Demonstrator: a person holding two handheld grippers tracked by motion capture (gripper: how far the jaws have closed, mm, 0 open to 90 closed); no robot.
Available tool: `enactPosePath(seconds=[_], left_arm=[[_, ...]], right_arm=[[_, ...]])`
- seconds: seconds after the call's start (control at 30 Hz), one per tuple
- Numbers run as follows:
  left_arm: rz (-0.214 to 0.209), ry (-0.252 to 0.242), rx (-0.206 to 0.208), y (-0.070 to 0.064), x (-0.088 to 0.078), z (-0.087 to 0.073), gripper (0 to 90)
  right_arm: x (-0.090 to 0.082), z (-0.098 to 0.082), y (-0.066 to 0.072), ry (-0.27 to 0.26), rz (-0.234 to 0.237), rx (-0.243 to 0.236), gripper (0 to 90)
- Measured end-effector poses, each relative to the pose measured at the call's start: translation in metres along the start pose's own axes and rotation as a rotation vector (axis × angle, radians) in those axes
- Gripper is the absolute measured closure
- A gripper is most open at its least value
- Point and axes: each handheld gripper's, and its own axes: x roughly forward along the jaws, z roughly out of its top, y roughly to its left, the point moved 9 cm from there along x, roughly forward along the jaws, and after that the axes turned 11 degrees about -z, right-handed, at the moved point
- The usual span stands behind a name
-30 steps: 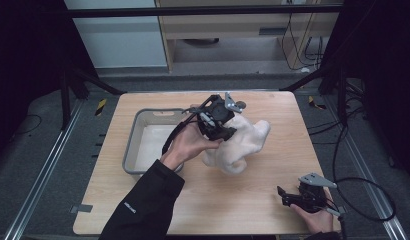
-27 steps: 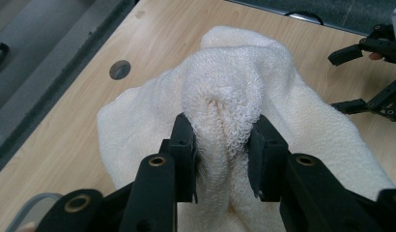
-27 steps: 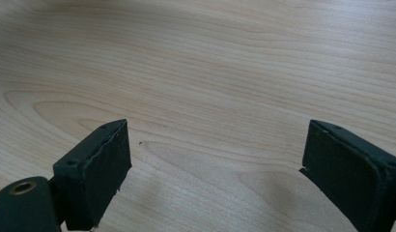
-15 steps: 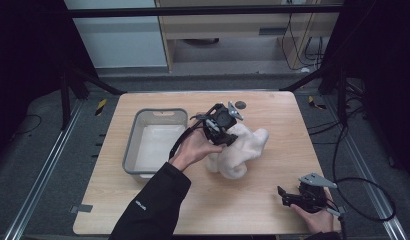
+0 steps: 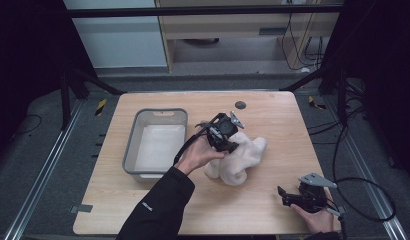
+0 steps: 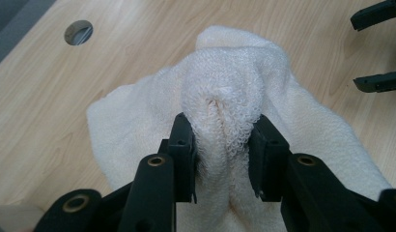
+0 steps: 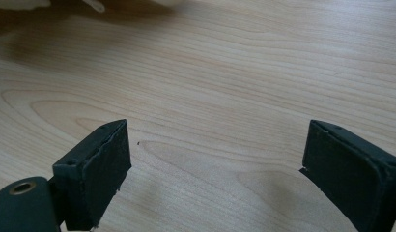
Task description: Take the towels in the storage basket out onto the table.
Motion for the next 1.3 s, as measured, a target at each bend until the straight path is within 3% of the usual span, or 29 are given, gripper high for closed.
enactPosePath(seconds=[0.67,0.93,1.2,1.3], left_arm=[[-0.052,0.023,0.000,-0.007,0.039,-0.022,59.3],[-0.064,0.015,0.004,-0.009,0.041,-0.024,52.6],[-0.065,0.014,0.035,-0.014,0.040,-0.023,37.0],[-0.063,-0.010,0.039,-0.016,0.033,-0.022,32.7]], right_arm=[[0.000,0.000,0.000,0.002,-0.001,0.003,9.0],[0.001,-0.001,-0.001,0.000,-0.007,-0.006,8.9],[0.001,-0.001,-0.001,0.000,-0.007,-0.006,8.4],[0.001,-0.001,-0.001,0.000,-0.007,-0.007,8.2]])
